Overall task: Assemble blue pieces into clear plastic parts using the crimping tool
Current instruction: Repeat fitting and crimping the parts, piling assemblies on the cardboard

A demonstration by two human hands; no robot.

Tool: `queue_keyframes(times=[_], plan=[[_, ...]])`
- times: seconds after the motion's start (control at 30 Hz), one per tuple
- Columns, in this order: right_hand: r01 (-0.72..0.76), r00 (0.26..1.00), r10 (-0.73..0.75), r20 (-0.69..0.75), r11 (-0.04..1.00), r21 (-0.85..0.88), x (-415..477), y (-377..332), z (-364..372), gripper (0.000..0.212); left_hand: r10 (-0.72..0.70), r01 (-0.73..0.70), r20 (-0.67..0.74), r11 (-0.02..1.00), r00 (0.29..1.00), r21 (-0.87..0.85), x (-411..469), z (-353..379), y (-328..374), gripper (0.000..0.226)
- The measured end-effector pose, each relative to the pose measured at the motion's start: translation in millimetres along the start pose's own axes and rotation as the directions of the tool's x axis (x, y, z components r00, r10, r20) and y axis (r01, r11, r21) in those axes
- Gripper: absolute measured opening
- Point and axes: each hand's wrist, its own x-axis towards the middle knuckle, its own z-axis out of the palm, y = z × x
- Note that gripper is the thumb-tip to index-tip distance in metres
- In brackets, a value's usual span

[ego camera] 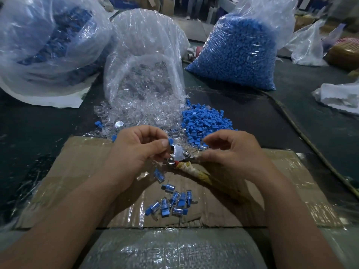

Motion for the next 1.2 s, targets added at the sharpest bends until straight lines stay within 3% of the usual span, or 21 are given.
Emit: queue_keyframes(times=[0.1, 0.17, 0.3, 0.5, 0.7, 1.0, 1.2], plan=[[-0.112, 0.969, 0.140, 0.206, 0.984, -0.141, -3, 4, -10, 0.032, 0.013, -0.013, -0.006, 1.000, 1.000, 0.022, 0, -2, 0, 0.007], [-0.078, 0.937, 0.163, 0.308, 0.960, -0.270, -4, 4, -8, 0.051, 0.017, -0.017, 0.001, 0.999, 1.000, 0.033, 1, -2, 0, 0.006], [0.047, 0.933, 0.147, 0.328, 0.855, -0.516, -2, 2, 3, 0.086, 0.020, -0.020, 0.004, 0.999, 1.000, 0.035, 2, -2, -1, 0.011], [0.011, 0.954, 0.139, 0.266, 0.869, -0.494, -1, -6, 4, 0.053, 0.020, -0.019, -0.023, 0.999, 1.000, 0.038, 3, -2, -1, 0.007], [0.038, 0.980, 0.084, 0.178, 0.807, -0.590, -1, -8, 14, 0.014, 0.046, -0.043, -0.053, 0.998, 0.998, 0.056, 4, -3, -2, 0.005], [0.043, 0.999, -0.045, 0.003, 0.925, -0.378, -2, -9, 9, 0.022, 0.116, -0.107, -0.102, 0.990, 0.988, 0.090, 5, -3, -2, 0.014], [0.076, 0.997, -0.066, 0.043, 0.948, -0.308, -3, -13, 17, 0.024, 0.152, -0.139, -0.130, 0.985, 0.980, 0.103, 2, -2, -1, 0.009]])
